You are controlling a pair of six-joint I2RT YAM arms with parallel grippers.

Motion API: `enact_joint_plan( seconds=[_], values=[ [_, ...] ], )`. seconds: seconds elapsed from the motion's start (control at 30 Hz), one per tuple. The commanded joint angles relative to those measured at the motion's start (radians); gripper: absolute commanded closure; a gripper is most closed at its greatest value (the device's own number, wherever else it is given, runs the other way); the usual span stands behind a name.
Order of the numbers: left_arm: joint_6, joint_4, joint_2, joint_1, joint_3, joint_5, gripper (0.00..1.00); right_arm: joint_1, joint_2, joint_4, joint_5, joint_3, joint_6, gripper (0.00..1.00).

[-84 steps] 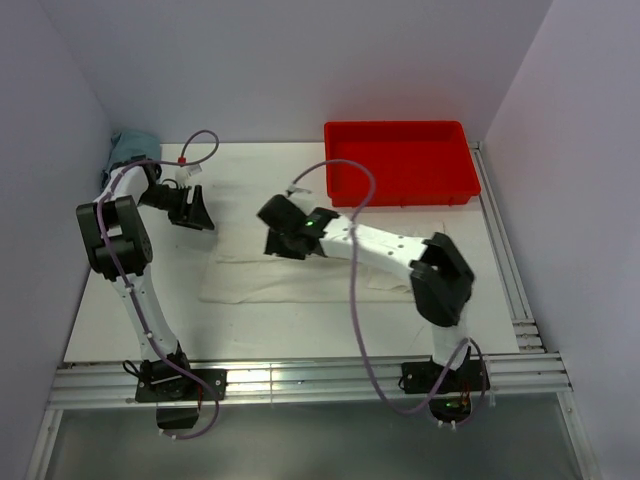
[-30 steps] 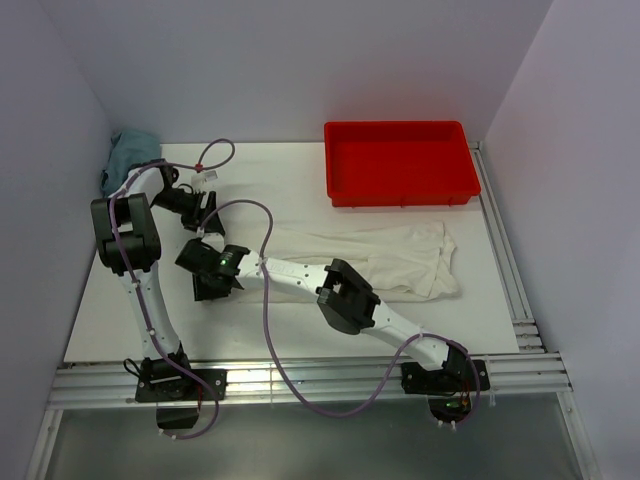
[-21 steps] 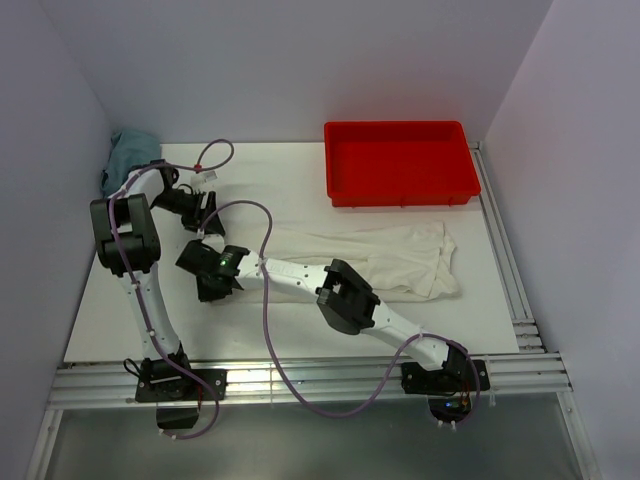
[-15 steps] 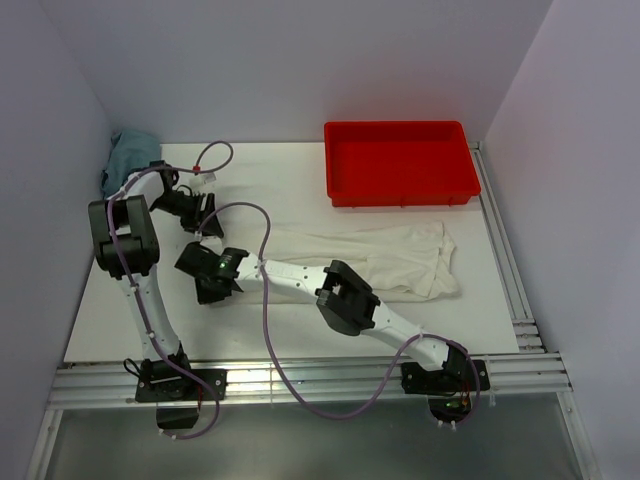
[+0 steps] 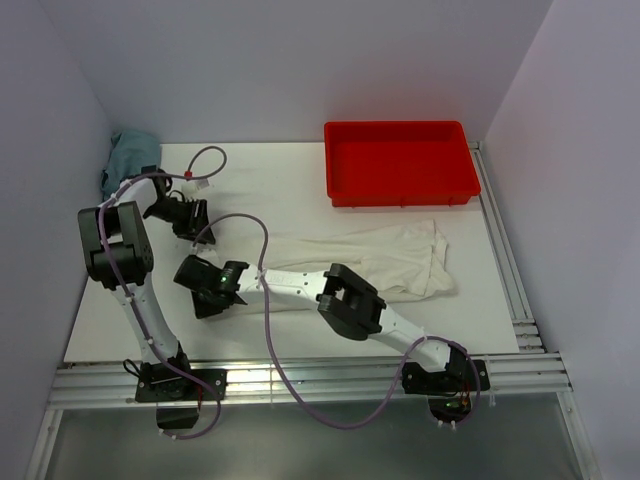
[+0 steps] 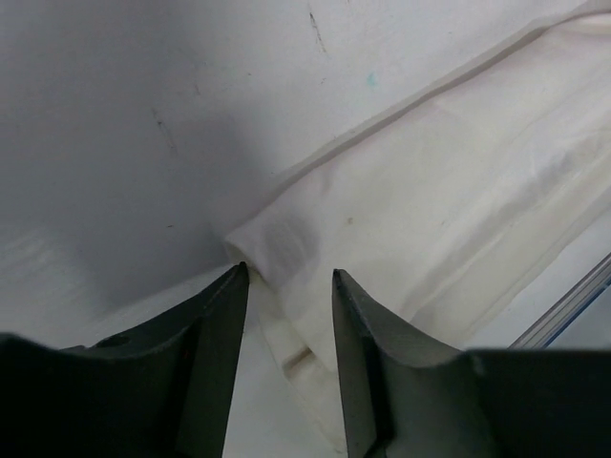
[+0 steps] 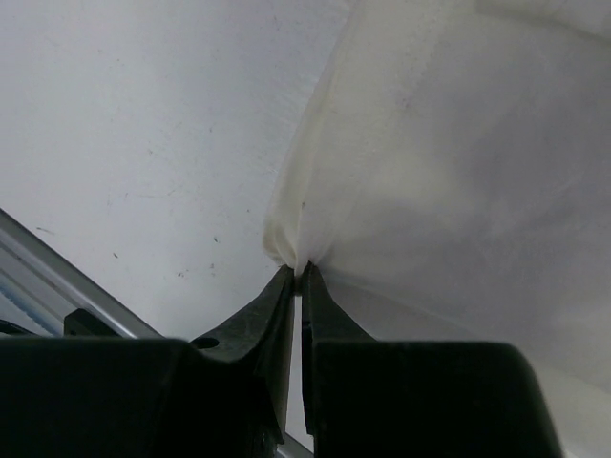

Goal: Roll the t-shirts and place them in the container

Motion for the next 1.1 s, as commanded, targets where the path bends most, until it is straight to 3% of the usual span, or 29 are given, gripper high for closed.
enact_joint_plan(
  seconds=[0.0,0.3,0.43,0.8,1.07],
  values=[
    [-0.002,-0.002,-0.058,0.005,0.051,-0.007,0.55,0.007,-0.072,0.056,-0.05,-0.066,0.034,0.91],
    [-0.016,-0.018,-0.058,-0.008,0.105,-0.044,0.66,-0.036,-0.195,0.212,-0.036,-0.224,0.095,0.92],
    [-0.027,-0.014,-0.061,-0.019,0.114,-0.061,0.66,-0.045,-0.221,0.275,-0.064,-0.25,0.104,0.91],
    [-0.05,0.035,-0.1,-0.015,0.1,-0.168,0.4,-0.062,-0.25,0.303,-0.053,-0.28,0.146,0.92],
    [0.026,-0.07,-0.029,-0.016,0.12,-0.104,0.39,-0.069,-0.301,0.341,-0.039,-0.376,0.164,0.92]
  ],
)
